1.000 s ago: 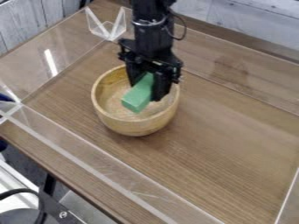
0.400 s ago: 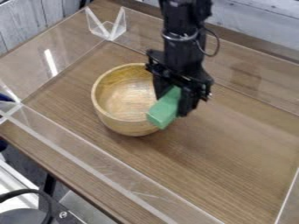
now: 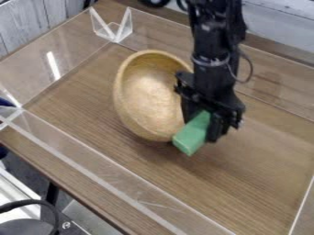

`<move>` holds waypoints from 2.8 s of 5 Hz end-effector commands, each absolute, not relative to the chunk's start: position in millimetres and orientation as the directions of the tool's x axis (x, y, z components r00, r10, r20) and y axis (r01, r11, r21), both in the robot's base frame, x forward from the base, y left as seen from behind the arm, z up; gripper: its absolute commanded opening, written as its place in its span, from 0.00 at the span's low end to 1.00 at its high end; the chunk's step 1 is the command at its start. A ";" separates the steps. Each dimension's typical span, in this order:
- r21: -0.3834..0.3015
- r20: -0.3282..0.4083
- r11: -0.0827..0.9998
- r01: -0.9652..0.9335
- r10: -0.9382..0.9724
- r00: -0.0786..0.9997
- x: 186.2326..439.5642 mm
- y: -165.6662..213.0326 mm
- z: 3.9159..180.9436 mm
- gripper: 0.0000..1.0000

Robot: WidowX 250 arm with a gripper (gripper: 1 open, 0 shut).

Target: Remove the green block from inside the brown bowl and put it on the table

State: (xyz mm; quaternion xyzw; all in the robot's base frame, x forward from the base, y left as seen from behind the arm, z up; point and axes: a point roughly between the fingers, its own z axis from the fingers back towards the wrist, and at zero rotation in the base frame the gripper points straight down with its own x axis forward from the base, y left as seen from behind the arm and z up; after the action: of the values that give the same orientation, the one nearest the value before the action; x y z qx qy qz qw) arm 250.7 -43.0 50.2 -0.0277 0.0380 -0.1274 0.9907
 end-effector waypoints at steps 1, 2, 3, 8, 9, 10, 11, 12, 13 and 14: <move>-0.059 -0.045 0.962 0.265 -0.268 0.962 256.4 -46.9 43.0 0.00; -0.057 -0.036 0.965 0.257 -0.259 0.965 257.4 -44.7 46.9 0.00; -0.059 -0.040 0.966 0.251 -0.254 0.966 256.4 -43.3 47.5 0.00; -0.066 0.002 0.962 0.265 -0.266 0.964 256.4 -60.7 72.0 0.00; -0.072 0.006 0.955 0.287 -0.288 0.958 253.4 -69.1 73.1 0.00; -0.079 0.006 0.944 0.321 -0.322 0.947 249.8 -83.5 70.0 0.00; -0.086 0.002 0.930 0.356 -0.357 0.934 249.1 -100.5 63.1 0.00; -0.095 -0.006 0.918 0.385 -0.387 0.922 246.0 -111.9 54.4 0.00; -0.099 -0.024 0.911 0.400 -0.404 0.915 245.8 -116.5 41.9 0.00; -0.096 -0.020 0.914 0.395 -0.399 0.917 247.2 -115.4 41.3 0.00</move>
State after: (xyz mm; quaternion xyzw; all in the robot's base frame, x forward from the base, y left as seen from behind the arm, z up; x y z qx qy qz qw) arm 235.9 -111.6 30.5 -0.0417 0.0469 -0.2000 0.9778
